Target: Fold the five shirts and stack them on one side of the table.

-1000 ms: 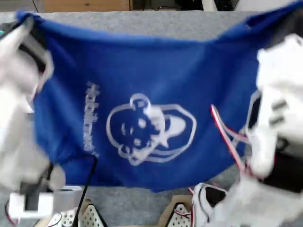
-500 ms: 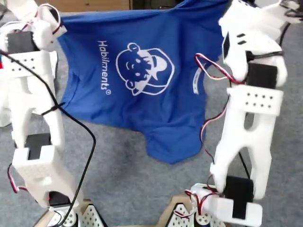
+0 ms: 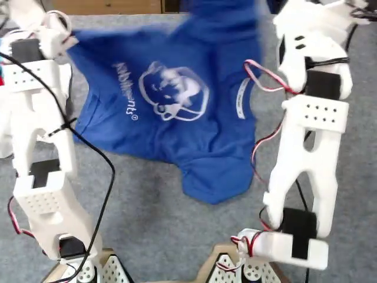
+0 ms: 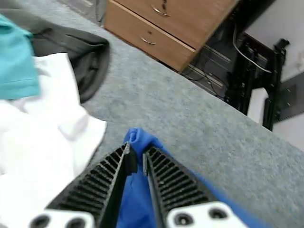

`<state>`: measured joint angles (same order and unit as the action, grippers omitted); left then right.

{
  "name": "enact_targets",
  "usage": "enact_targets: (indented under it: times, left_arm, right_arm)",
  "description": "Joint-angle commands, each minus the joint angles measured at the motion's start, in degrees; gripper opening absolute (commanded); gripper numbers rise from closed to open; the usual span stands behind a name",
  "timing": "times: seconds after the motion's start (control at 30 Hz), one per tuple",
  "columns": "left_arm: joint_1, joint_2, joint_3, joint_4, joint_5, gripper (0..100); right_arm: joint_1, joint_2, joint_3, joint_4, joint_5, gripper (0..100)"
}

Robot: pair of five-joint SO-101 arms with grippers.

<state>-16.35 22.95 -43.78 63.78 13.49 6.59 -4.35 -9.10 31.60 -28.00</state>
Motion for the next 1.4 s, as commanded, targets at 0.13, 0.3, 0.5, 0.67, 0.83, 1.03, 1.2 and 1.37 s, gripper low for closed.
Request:
enact_targets:
  times: [0.13,0.3,0.5,0.67,0.83,1.03,1.2,1.37]
  left_arm:
    - [-0.97,-0.4,0.09,-3.08,-0.35,2]
    - [-0.97,-0.48,1.41,-2.9,-0.44,2]
    - [-0.88,-0.48,3.78,-0.7,-0.44,2]
    - [-0.88,-0.66,10.37,-0.35,-0.44,2]
    - [-0.88,-1.01,15.82,1.67,-0.18,2]
    - [0.53,-0.48,16.53,6.86,-0.18,2]
    - [2.2,-0.57,19.25,6.86,-0.44,2]
    - [3.96,-0.48,22.51,5.45,-0.53,2]
  right_arm:
    - [-1.89,3.56,-0.84,-0.7,0.79,0.5]
    - [-1.8,3.47,-0.92,5.27,0.79,0.6]
    - [-8.4,7.34,-1.71,9.14,6.24,0.9]
    - [-14.11,19.65,-13.05,11.96,6.59,0.9]
    - [-17.8,38.64,-36.09,18.64,6.77,0.9]
    - [-21.32,63.16,-66.95,24.79,9.93,5.8]
    - [-24.48,78.11,-83.74,24.79,9.93,12.4]
    - [-25.8,84.35,-84.97,21.01,9.58,12.2]
